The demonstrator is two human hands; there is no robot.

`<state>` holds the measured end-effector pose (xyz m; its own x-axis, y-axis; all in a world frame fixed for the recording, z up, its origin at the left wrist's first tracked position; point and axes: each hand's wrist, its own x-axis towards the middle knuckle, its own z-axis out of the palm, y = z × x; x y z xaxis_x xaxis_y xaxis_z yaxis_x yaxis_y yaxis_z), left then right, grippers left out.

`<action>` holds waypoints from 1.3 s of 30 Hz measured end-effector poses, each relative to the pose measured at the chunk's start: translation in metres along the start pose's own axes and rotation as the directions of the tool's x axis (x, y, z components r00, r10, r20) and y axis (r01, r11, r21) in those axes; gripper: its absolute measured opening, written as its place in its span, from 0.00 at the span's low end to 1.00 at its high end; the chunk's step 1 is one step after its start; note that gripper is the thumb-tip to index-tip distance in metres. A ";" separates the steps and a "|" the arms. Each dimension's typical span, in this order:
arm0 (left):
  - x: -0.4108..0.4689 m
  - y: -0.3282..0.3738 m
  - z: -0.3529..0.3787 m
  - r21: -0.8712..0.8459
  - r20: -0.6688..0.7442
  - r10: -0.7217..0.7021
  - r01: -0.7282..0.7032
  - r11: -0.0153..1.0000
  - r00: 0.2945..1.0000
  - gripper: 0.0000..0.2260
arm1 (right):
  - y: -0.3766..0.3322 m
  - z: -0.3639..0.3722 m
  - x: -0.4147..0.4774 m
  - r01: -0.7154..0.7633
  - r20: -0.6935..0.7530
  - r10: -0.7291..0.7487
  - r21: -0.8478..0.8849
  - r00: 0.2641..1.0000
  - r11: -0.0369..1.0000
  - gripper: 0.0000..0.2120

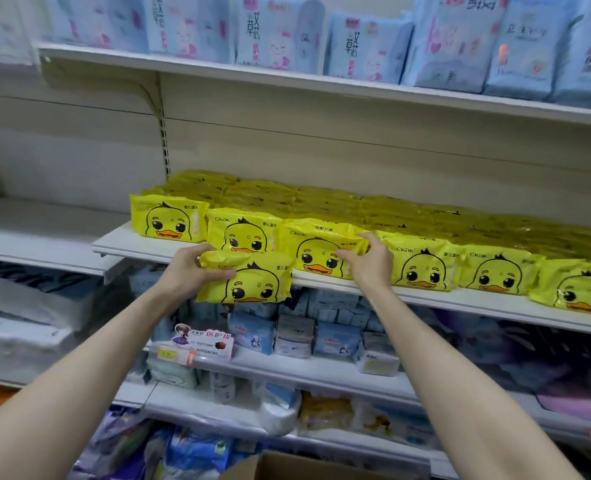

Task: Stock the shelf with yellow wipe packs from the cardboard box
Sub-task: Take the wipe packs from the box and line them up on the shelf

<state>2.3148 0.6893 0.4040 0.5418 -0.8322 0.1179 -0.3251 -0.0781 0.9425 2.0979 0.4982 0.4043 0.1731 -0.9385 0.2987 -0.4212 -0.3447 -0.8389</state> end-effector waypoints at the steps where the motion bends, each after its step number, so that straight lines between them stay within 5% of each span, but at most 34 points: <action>1: 0.000 0.002 0.001 0.002 0.011 0.001 -0.001 1.000 1.000 0.13 | -0.001 0.000 -0.001 0.001 -0.015 -0.001 -0.009 1.000 1.000 0.25; 23: -0.007 0.028 0.034 -0.014 0.062 0.097 -0.097 0.995 0.993 0.12 | -0.002 -0.036 -0.009 0.211 -0.074 -0.204 0.108 0.976 0.972 0.23; 26: -0.006 0.040 0.052 -0.039 0.094 0.101 -0.098 0.994 0.990 0.16 | 0.005 -0.062 -0.013 0.164 -0.033 -0.160 0.238 0.987 0.957 0.23; 31: -0.007 0.066 0.101 -0.001 0.163 0.103 -0.105 0.995 0.981 0.41 | 0.030 -0.116 -0.018 0.017 0.126 -0.061 0.327 0.990 0.945 0.24; 35: -0.013 0.098 0.166 0.009 0.241 0.157 -0.165 0.986 0.958 0.46 | 0.059 -0.176 -0.027 -0.070 0.218 -0.009 0.352 0.976 0.933 0.24; 39: -0.021 0.131 0.248 -0.029 0.295 0.180 -0.179 0.983 0.938 0.38 | 0.097 -0.247 -0.027 -0.131 0.222 0.051 0.363 0.974 0.923 0.18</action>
<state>2.0683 0.5602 0.4476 0.2212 -0.9570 0.1878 -0.3943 0.0884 0.9147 1.8321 0.4855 0.4271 0.3448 -0.9271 0.1470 -0.0886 -0.1880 -0.9782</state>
